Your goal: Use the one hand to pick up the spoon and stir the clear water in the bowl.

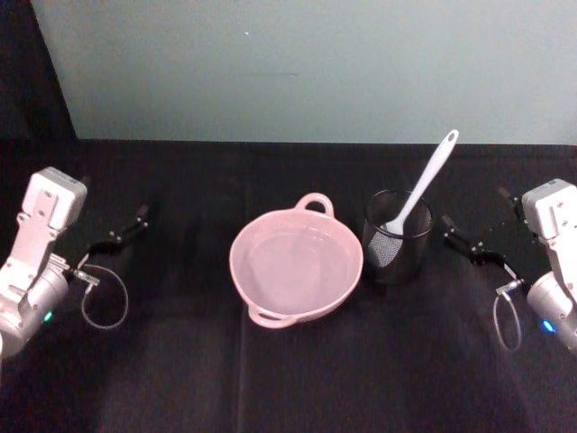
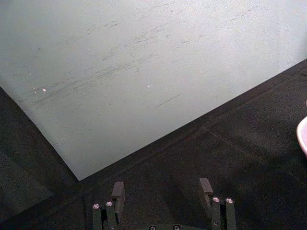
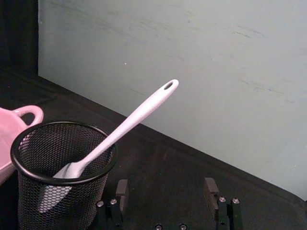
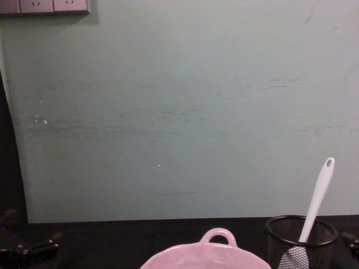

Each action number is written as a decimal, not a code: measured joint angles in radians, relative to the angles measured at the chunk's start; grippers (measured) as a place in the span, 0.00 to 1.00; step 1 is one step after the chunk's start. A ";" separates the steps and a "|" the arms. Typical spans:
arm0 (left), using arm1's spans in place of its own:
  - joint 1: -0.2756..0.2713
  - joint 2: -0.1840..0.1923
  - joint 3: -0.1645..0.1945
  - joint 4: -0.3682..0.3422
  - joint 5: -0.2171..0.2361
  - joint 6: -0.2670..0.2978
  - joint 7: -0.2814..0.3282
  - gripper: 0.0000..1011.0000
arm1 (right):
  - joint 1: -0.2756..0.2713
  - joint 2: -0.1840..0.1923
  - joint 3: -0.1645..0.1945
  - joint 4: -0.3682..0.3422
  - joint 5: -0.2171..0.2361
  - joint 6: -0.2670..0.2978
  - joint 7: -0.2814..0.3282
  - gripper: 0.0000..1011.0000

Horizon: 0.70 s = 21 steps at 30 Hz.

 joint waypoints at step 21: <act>0.000 0.000 0.000 0.000 0.000 0.000 0.000 1.00 | 0.000 0.000 0.000 0.000 0.000 0.000 0.000 0.99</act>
